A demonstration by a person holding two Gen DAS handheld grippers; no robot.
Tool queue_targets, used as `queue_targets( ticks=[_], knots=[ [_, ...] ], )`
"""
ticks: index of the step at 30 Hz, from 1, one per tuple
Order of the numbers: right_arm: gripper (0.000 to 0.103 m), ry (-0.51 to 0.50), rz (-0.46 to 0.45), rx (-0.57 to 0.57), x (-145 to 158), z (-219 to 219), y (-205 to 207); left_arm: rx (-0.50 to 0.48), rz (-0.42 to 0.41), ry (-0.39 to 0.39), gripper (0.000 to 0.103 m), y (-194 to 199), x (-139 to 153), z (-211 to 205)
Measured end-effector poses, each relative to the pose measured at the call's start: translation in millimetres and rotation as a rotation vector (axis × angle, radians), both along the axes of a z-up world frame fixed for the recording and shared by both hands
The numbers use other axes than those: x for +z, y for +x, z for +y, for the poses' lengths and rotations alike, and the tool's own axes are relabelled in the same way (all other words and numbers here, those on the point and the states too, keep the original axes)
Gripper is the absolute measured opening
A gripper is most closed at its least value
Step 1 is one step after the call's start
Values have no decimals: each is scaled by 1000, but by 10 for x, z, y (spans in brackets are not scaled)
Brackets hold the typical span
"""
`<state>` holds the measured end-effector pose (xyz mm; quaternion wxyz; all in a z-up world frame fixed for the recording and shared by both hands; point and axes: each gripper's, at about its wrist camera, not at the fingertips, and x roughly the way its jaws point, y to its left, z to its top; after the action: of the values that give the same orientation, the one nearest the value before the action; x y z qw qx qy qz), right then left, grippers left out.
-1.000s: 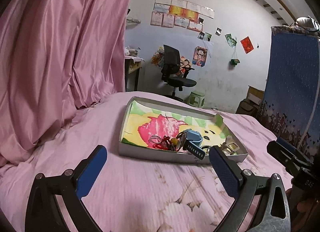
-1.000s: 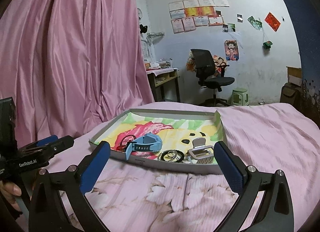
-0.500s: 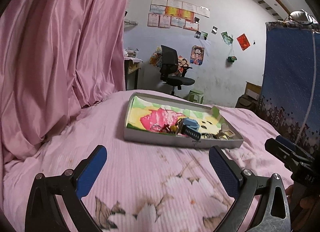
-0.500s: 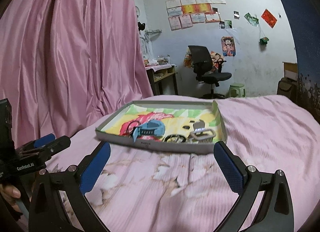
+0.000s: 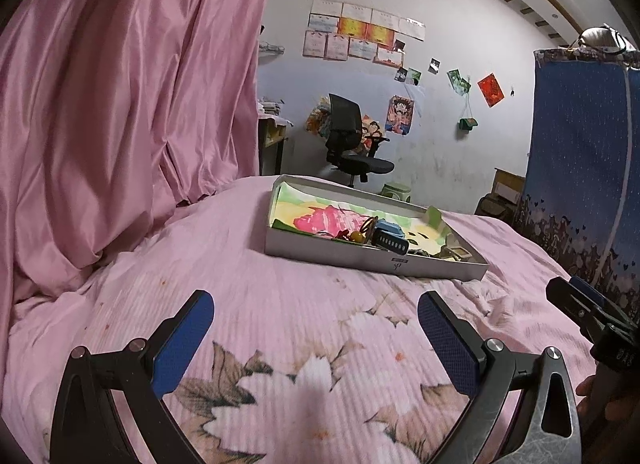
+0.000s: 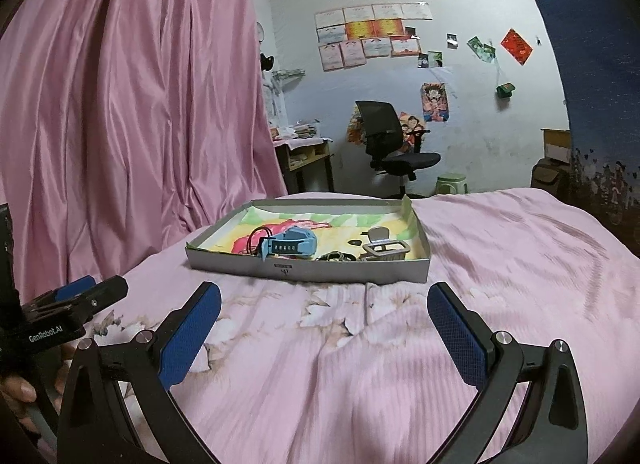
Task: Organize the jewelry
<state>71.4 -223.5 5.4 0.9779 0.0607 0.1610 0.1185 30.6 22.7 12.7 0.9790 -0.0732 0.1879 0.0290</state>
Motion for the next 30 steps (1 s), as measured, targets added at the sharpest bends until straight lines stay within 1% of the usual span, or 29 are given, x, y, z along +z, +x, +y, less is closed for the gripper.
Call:
queue_targets(
  ticks=[9, 14, 30],
  knots=[
    [102, -42, 7, -5, -90, 72, -25, -8, -14, 29, 103, -42, -40, -46],
    [102, -44, -9, -5, -69, 81, -53, -8, -16, 32, 103, -55, -41, -54],
    [102, -44, -11, -5, -74, 74, -73, -8, -17, 32, 103, -61, -45, -56]
  ],
)
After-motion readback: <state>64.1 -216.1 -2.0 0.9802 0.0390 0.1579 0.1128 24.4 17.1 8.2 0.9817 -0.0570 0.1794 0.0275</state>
